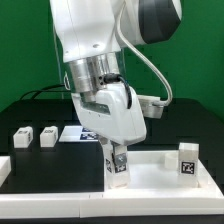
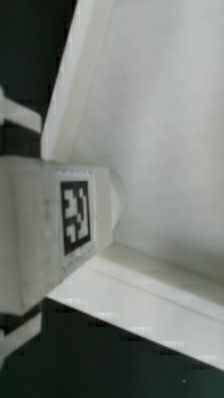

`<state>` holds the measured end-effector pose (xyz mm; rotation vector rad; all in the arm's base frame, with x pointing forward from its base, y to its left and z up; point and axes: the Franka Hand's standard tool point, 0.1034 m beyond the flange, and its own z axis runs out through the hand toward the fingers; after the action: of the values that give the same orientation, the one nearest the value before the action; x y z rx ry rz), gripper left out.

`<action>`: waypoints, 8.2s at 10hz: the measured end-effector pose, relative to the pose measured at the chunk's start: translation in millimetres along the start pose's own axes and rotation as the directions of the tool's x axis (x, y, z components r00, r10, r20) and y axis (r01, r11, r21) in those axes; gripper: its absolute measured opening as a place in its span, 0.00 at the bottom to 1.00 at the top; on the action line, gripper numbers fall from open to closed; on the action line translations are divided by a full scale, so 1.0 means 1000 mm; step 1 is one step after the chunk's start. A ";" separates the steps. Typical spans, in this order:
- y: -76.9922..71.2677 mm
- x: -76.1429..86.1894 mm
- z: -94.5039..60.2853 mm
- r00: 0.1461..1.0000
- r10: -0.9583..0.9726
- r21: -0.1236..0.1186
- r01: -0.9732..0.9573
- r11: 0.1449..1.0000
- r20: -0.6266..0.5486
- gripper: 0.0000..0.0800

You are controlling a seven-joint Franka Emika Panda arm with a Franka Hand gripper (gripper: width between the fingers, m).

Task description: Assemble square table

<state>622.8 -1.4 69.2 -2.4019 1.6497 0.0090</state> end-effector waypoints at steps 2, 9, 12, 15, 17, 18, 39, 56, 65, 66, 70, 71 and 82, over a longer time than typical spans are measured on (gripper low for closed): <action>0.000 0.000 0.000 0.998 -0.056 0.000 0.056 0.998 0.000 0.38; -0.002 -0.007 0.002 0.708 -0.703 -0.032 0.706 0.708 0.076 0.81; -0.005 -0.002 -0.001 0.299 -0.950 -0.053 0.954 0.296 0.091 0.81; -0.005 -0.002 -0.001 0.308 -0.947 -0.052 0.951 0.305 0.091 0.69; -0.006 -0.003 0.000 0.442 -0.893 -0.059 0.897 0.439 0.082 0.46; -0.005 -0.003 0.000 0.498 -0.864 -0.065 0.867 0.494 0.078 0.36; -0.003 -0.013 0.001 0.331 -0.933 -0.105 0.942 0.318 0.144 0.81; -0.004 -0.014 0.004 0.993 -0.100 -0.088 0.094 0.992 -0.065 0.37; -0.003 -0.007 0.004 0.717 0.697 -0.012 -0.697 0.717 -0.001 0.41; -0.003 -0.008 0.004 0.720 0.694 -0.012 -0.694 0.720 -0.001 0.58; -0.003 -0.008 0.005 0.725 0.688 -0.013 -0.688 0.725 -0.001 0.79; -0.004 -0.010 0.004 0.730 0.684 -0.013 -0.684 0.730 0.000 0.81; -0.003 -0.023 -0.021 0.822 0.569 0.008 -0.570 0.822 0.023 0.81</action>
Offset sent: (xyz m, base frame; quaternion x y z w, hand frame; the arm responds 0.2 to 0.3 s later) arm 0.0078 0.0139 0.0012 -0.0518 -0.0516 -0.4124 0.9080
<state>614.9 17.0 93.5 -1.7918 2.2807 0.1195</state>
